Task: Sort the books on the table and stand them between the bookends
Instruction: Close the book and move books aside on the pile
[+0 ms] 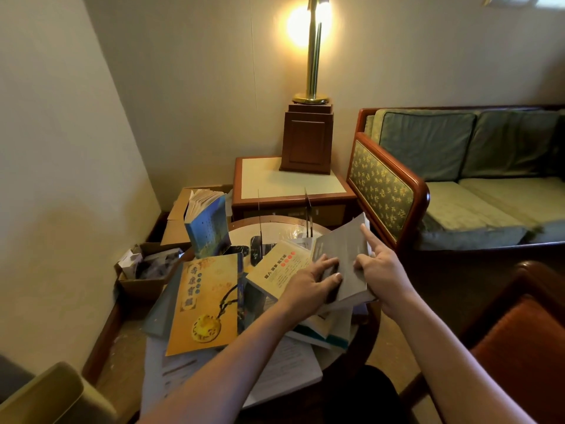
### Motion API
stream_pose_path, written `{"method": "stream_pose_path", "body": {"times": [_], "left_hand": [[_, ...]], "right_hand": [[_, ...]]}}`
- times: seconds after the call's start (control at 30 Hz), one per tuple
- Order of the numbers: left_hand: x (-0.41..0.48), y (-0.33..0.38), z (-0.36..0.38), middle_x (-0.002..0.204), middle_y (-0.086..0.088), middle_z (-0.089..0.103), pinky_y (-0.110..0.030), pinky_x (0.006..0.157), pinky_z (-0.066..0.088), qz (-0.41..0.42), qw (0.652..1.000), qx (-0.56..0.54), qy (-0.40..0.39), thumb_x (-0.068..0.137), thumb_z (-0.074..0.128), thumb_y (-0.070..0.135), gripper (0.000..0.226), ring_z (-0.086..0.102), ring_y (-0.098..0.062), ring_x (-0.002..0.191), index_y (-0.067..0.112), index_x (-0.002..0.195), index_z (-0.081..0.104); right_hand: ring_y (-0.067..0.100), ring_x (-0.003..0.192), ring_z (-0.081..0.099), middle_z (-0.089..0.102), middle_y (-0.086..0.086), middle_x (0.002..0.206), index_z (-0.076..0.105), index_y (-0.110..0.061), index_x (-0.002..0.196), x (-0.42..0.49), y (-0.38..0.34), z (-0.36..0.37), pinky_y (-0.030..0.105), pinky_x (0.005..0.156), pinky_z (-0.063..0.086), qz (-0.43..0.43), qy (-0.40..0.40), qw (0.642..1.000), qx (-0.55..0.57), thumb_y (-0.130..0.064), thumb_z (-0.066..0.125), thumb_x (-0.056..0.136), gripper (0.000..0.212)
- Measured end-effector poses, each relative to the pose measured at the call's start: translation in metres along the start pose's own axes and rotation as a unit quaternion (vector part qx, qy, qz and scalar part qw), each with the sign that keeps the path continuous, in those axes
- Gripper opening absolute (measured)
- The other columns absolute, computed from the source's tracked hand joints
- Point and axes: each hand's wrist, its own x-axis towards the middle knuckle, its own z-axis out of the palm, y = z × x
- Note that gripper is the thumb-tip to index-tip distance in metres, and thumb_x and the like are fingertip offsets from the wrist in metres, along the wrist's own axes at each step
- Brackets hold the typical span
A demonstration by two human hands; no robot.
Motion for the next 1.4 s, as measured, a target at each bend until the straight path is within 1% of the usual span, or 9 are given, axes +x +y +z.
{"method": "stream_pose_path", "body": {"times": [0.13,0.3,0.43,0.5,0.63,0.77,1.0,1.17,1.4], "left_hand": [[-0.002,-0.009,-0.018,0.146,-0.006,0.043,-0.044,0.095,0.056,-0.058,0.993,-0.027,0.095,0.092,0.065,0.046,0.054,0.055,-0.025,0.118,0.036,0.143,0.047],[-0.016,-0.007,-0.056,0.148,-0.007,0.039,-0.032,0.079,0.052,-0.070,0.975,-0.162,0.133,0.088,0.073,0.032,0.063,0.051,-0.024,0.118,0.040,0.144,0.045],[-0.036,-0.006,-0.080,0.141,0.006,0.036,-0.038,0.090,0.054,-0.014,0.969,-0.174,0.175,0.088,0.073,0.036,0.062,0.048,-0.016,0.118,0.051,0.141,0.046],[-0.046,-0.006,-0.087,0.141,0.009,0.038,-0.042,0.096,0.055,0.008,0.970,-0.174,0.167,0.086,0.074,0.041,0.057,0.049,-0.016,0.122,0.059,0.135,0.050],[-0.065,0.005,-0.108,0.128,0.020,0.042,-0.022,0.075,0.057,0.022,0.964,-0.205,0.169,0.085,0.076,0.038,0.050,0.049,-0.004,0.110,0.058,0.127,0.057],[-0.074,0.008,-0.127,0.141,0.005,0.043,-0.033,0.080,0.059,-0.001,0.924,-0.366,0.109,0.087,0.074,0.030,0.042,0.054,-0.024,0.122,0.049,0.124,0.066],[-0.088,0.007,-0.131,0.131,0.010,0.042,-0.024,0.071,0.058,-0.011,0.958,-0.274,0.087,0.081,0.076,0.032,0.047,0.059,-0.017,0.109,0.052,0.123,0.064],[-0.087,0.017,-0.132,0.138,0.003,0.045,-0.039,0.085,0.059,-0.015,0.939,-0.339,0.057,0.079,0.078,0.030,0.047,0.058,-0.026,0.119,0.048,0.120,0.068],[-0.074,0.015,-0.139,0.137,0.002,0.051,-0.034,0.076,0.058,-0.002,0.925,-0.344,0.162,0.077,0.078,0.030,0.042,0.059,-0.024,0.118,0.042,0.117,0.070]], "right_hand": [[0.034,0.083,0.070,0.029,0.016,0.155,0.024,-0.048,0.153,-0.005,-0.004,0.003,0.034,0.055,0.058,0.055,-0.026,0.996,0.065,-0.004,0.050,0.099,0.075],[0.027,0.098,0.063,0.039,-0.006,0.135,0.024,-0.056,0.150,-0.011,-0.012,0.020,0.039,0.072,0.059,0.037,-0.108,0.992,0.045,-0.003,0.052,0.098,0.080],[0.025,0.114,0.059,0.040,-0.004,0.141,0.025,-0.064,0.145,-0.014,-0.020,0.050,0.048,0.091,0.056,0.003,-0.160,0.987,0.019,-0.016,0.052,0.102,0.070],[0.023,0.113,0.058,0.035,-0.007,0.142,0.027,-0.062,0.146,-0.015,-0.027,0.066,0.044,0.087,0.059,-0.009,-0.148,0.989,0.002,-0.027,0.053,0.103,0.061],[0.017,0.110,0.058,0.039,-0.015,0.130,0.043,-0.053,0.142,-0.017,-0.034,0.089,0.033,0.076,0.062,-0.024,-0.139,0.988,0.055,-0.031,0.051,0.103,0.046],[0.024,0.110,0.061,0.047,-0.012,0.125,0.055,-0.050,0.134,-0.026,-0.031,0.106,0.028,0.066,0.060,0.026,-0.155,0.971,0.179,-0.040,0.050,0.101,0.035],[0.018,0.107,0.061,0.051,-0.014,0.119,0.060,-0.050,0.129,-0.019,-0.045,0.110,0.031,0.072,0.060,0.009,-0.125,0.985,0.118,-0.040,0.052,0.100,0.031],[0.027,0.109,0.065,0.054,-0.001,0.127,0.063,-0.042,0.126,-0.021,-0.046,0.111,0.033,0.071,0.061,0.063,-0.166,0.956,0.232,-0.038,0.049,0.102,0.028],[0.023,0.105,0.064,0.052,-0.008,0.121,0.058,-0.052,0.129,-0.028,-0.048,0.102,0.033,0.073,0.060,0.033,-0.178,0.976,0.123,-0.043,0.053,0.100,0.031]]}}
